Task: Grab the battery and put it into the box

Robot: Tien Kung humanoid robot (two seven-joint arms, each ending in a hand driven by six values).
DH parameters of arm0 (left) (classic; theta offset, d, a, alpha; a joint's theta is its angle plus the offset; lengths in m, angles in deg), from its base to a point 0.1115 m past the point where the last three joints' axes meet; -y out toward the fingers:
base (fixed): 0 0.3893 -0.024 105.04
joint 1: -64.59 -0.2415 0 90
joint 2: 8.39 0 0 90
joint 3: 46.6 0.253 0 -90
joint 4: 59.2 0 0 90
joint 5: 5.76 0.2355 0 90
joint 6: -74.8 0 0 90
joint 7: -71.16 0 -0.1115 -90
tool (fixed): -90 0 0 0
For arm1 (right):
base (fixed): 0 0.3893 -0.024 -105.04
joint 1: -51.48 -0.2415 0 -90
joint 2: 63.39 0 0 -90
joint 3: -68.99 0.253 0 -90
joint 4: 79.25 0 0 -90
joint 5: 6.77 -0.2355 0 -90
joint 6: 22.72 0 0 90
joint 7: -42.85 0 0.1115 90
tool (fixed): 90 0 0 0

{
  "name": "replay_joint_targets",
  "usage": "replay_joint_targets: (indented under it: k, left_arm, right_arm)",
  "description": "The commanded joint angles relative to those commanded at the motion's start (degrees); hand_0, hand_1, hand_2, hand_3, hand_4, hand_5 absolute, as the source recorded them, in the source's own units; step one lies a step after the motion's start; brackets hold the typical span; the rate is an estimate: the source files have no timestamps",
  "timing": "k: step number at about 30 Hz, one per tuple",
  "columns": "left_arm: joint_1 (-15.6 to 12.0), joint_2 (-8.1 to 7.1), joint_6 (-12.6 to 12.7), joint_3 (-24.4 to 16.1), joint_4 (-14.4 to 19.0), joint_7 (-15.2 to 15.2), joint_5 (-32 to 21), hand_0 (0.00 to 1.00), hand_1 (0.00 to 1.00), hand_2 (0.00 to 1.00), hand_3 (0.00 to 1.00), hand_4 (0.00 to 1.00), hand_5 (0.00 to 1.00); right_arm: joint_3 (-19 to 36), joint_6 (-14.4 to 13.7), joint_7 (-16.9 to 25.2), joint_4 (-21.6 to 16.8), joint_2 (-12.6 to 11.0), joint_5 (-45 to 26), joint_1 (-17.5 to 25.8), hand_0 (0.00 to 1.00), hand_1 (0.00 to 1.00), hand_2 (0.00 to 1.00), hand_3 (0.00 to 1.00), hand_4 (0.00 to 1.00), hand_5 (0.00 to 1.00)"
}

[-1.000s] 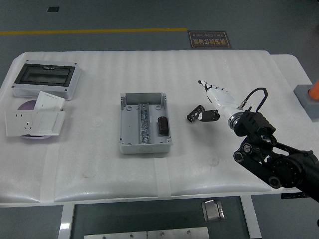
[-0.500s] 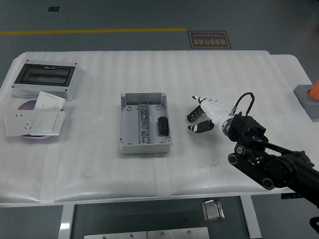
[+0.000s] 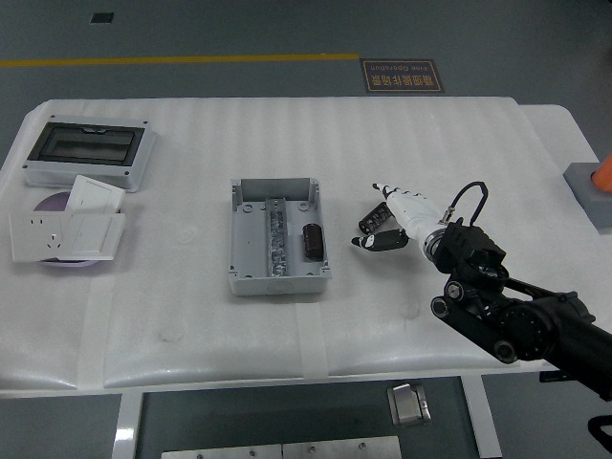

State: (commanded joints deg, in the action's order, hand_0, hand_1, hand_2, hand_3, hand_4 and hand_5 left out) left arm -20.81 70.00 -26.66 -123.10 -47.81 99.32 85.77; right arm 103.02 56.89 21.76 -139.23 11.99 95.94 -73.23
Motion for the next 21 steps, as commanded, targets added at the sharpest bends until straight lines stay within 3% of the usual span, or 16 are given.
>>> replay_joint_targets:
  k: [1, 2, 7, 8, 13, 14, 19, 20, 21]
  left_arm:
    - [0.0, 0.00, 0.0, 0.0, 0.0, 0.0, 0.0, 0.630, 0.698, 0.601, 0.590, 0.527, 0.200]
    - [0.0, 0.00, 0.1, -0.1, 0.0, 0.0, 0.0, 0.627, 0.698, 0.601, 0.593, 0.528, 0.200]
    - [-0.1, 0.01, 0.2, -0.1, 0.0, -0.1, 0.1, 0.627, 0.698, 0.601, 0.593, 0.528, 0.200]
    - [-0.1, 0.01, 0.2, -0.1, 0.0, -0.1, 0.1, 0.623, 0.698, 0.602, 0.594, 0.518, 0.196]
    - [-0.1, 0.05, 0.2, 0.0, 0.0, -0.1, 0.0, 0.623, 0.698, 0.602, 0.594, 0.518, 0.196]
    - [-0.1, 0.05, 0.2, 0.0, 0.0, -0.2, 0.0, 0.623, 0.694, 0.608, 0.594, 0.515, 0.196]
    - [0.0, 0.09, 0.2, 0.0, 0.0, -0.3, 0.1, 0.623, 0.694, 0.608, 0.594, 0.515, 0.196]
    - [0.0, 0.09, 0.2, 0.0, 0.0, -0.3, 0.1, 0.621, 0.688, 0.611, 0.594, 0.514, 0.196]
    - [0.0, 0.10, 0.2, -0.1, 0.0, -0.3, 0.1, 0.621, 0.688, 0.611, 0.594, 0.514, 0.196]
  right_arm:
    - [-0.1, -0.2, 0.0, 0.0, 0.0, 0.2, 0.0, 0.998, 0.936, 0.998, 0.998, 0.960, 0.494]
    - [-0.1, -0.4, 0.0, 0.0, 0.1, 0.3, 0.0, 0.998, 0.753, 0.752, 0.966, 0.925, 0.490]
    - [-0.3, -1.2, 0.1, 0.2, 0.1, 0.8, 0.1, 0.998, 0.753, 0.752, 0.966, 0.925, 0.490]
    - [-0.4, -1.3, 0.1, 0.2, 0.0, 0.8, 0.1, 0.801, 0.563, 0.642, 0.870, 0.760, 0.368]
    - [-0.7, -1.9, 0.2, 0.4, 0.2, 0.9, 0.1, 0.801, 0.563, 0.642, 0.870, 0.760, 0.368]
    - [-0.8, -2.0, 0.2, 0.5, 0.2, 0.9, 0.1, 0.606, 0.471, 0.673, 0.795, 0.692, 0.308]
    - [-1.3, -2.3, 0.2, 0.6, 0.5, 0.8, 0.1, 0.606, 0.471, 0.673, 0.795, 0.692, 0.308]
    - [-1.4, -2.3, 0.3, 0.7, 0.5, 0.8, 0.1, 0.533, 0.452, 0.685, 0.782, 0.642, 0.257]
    - [-1.5, -2.4, 0.3, 0.7, 0.5, 0.8, 0.1, 0.533, 0.452, 0.685, 0.782, 0.642, 0.257]
